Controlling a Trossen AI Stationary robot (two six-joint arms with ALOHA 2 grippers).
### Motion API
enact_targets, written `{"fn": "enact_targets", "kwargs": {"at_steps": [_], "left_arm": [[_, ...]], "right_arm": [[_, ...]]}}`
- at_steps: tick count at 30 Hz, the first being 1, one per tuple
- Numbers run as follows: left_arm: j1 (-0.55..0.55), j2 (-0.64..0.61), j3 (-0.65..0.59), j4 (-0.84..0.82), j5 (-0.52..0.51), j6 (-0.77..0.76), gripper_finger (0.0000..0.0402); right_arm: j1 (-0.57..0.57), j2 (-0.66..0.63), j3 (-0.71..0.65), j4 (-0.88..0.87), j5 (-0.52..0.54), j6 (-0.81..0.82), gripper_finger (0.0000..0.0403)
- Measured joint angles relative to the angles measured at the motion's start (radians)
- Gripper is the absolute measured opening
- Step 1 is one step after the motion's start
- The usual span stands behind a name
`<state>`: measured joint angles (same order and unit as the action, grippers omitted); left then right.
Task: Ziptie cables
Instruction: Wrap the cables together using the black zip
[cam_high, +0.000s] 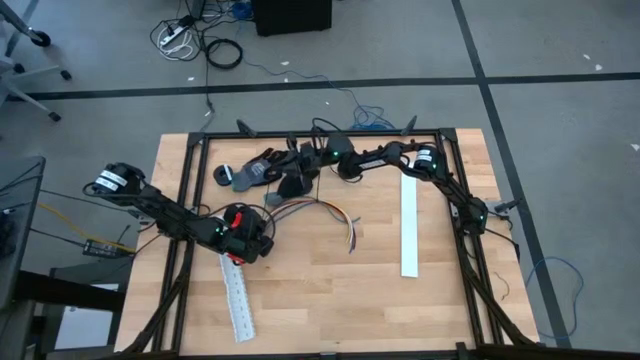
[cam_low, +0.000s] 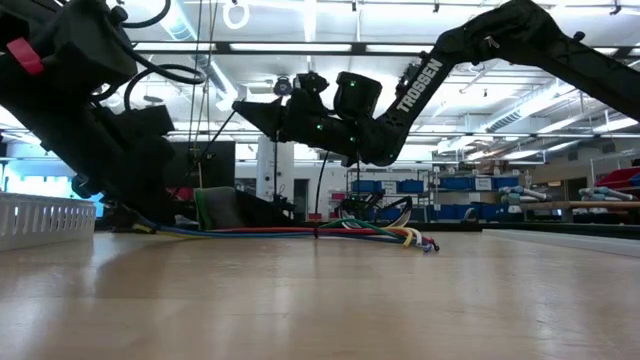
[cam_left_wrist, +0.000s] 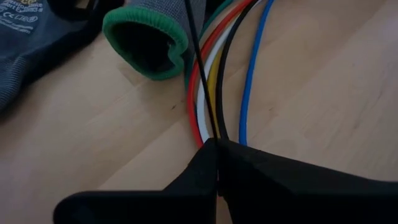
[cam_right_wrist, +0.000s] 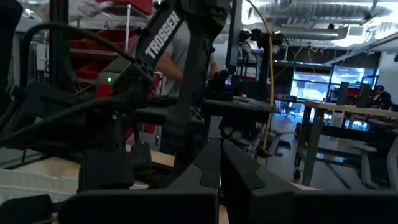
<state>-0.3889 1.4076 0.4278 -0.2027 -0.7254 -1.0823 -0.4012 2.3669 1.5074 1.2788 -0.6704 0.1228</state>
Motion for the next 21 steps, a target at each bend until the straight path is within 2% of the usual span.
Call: {"fn": "enact_targets", "kwargs": {"at_steps": [13, 15, 17, 19, 21], "left_arm": [[0.001, -0.001, 0.000, -0.012, -0.003, 0.000, 0.0002], [0.001, -0.001, 0.000, -0.009, -0.010, 0.000, 0.0003], [-0.001, 0.002, -0.001, -0.007, 0.023, 0.010, 0.0002], [0.001, 0.001, -0.002, -0.002, 0.024, 0.012, 0.0001], [0.001, 0.001, -0.001, 0.000, 0.012, 0.011, 0.0000]], "right_arm": [[-0.020, 0.000, 0.000, 0.035, 0.022, 0.043, 0.0000], [-0.020, 0.000, 0.000, 0.065, 0.013, 0.041, 0.0003], [-0.021, -0.002, 0.002, 0.145, 0.049, 0.016, 0.0011], [-0.030, -0.014, 0.007, 0.258, 0.058, 0.011, 0.0024], [-0.039, -0.023, 0.009, 0.291, 0.048, 0.039, 0.0043]]}}
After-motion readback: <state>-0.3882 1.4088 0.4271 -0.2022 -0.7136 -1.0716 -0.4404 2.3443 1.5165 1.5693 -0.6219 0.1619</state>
